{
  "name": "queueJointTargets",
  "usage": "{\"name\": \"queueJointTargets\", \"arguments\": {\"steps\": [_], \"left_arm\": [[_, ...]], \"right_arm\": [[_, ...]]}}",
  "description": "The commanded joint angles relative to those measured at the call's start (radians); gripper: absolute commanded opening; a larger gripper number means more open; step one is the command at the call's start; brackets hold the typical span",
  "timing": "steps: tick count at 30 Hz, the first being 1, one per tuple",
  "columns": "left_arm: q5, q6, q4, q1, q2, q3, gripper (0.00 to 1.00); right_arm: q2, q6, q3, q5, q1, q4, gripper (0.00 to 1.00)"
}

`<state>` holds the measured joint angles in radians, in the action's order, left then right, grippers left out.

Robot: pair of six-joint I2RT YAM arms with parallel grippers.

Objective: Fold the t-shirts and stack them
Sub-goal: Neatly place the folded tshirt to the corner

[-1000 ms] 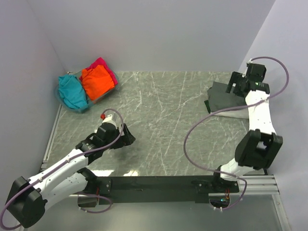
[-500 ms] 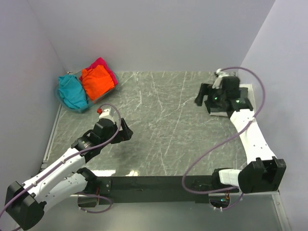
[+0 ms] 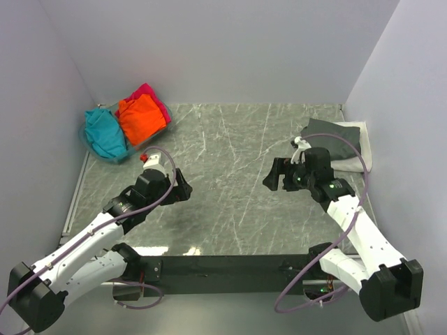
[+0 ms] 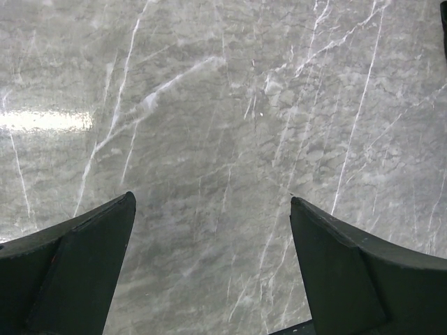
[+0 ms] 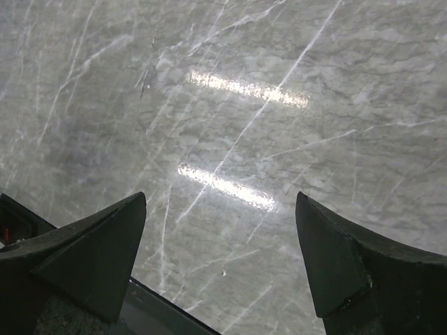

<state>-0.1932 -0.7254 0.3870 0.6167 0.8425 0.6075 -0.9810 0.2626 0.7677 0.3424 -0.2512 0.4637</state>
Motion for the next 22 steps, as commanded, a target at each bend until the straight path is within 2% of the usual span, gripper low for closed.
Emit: {"name": "queueJointTargets", "arguments": {"steps": [1, 10, 15, 22], "left_arm": [[-0.018, 0.004, -0.017, -0.003, -0.005, 0.04, 0.98], [-0.002, 0.007, -0.056, -0.003, -0.011, -0.006, 0.99], [0.026, 0.02, -0.088, -0.003, -0.023, -0.029, 0.98], [-0.017, 0.02, -0.074, -0.003, -0.06, -0.026, 0.99]], "right_arm": [[0.034, 0.029, -0.036, 0.001, -0.008, -0.108, 0.93], [0.085, 0.026, -0.165, 0.0, -0.013, -0.229, 0.93], [0.082, 0.02, -0.169, 0.004, -0.014, -0.231, 0.93], [0.071, 0.02, -0.169, -0.002, -0.014, -0.235, 0.93]]}}
